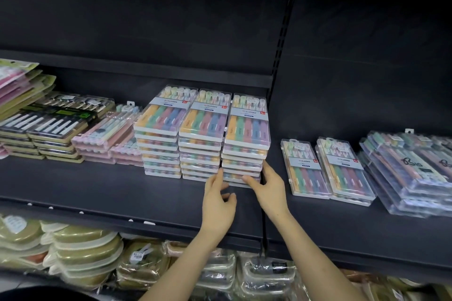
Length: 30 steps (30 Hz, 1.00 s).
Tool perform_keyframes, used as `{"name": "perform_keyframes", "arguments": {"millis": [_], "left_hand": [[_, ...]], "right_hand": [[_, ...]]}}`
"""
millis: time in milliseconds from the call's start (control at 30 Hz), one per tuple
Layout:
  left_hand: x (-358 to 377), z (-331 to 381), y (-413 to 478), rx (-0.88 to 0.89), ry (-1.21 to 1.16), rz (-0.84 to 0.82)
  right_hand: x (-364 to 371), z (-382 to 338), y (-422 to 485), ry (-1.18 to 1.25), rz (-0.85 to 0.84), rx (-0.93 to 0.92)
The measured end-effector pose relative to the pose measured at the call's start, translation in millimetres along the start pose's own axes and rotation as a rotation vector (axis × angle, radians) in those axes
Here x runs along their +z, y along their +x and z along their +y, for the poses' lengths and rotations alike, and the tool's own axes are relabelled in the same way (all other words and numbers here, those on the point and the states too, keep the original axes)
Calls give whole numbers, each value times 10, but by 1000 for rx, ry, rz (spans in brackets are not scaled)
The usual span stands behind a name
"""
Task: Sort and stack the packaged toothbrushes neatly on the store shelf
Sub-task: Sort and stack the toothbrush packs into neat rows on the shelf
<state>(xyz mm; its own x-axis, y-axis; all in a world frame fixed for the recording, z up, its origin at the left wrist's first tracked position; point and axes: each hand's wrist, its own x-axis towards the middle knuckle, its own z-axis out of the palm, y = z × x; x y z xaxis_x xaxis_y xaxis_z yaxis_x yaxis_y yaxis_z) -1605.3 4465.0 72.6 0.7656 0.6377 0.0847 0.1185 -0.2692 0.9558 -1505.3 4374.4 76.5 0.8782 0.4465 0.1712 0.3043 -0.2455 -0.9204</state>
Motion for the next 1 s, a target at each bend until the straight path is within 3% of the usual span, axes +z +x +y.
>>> {"name": "perform_keyframes", "arguments": {"millis": [300, 733, 867, 1000], "left_hand": [[22, -20, -13, -37, -76, 68], [5, -39, -69, -137, -182, 10], [-57, -24, -77, -48, -117, 65], [-136, 96, -105, 239, 86, 129]], "right_hand": [[-19, 63, -1, -26, -33, 2], [20, 100, -11, 41, -4, 22], [-15, 48, -12, 93, -6, 8], [-36, -57, 50, 99, -6, -32]]}}
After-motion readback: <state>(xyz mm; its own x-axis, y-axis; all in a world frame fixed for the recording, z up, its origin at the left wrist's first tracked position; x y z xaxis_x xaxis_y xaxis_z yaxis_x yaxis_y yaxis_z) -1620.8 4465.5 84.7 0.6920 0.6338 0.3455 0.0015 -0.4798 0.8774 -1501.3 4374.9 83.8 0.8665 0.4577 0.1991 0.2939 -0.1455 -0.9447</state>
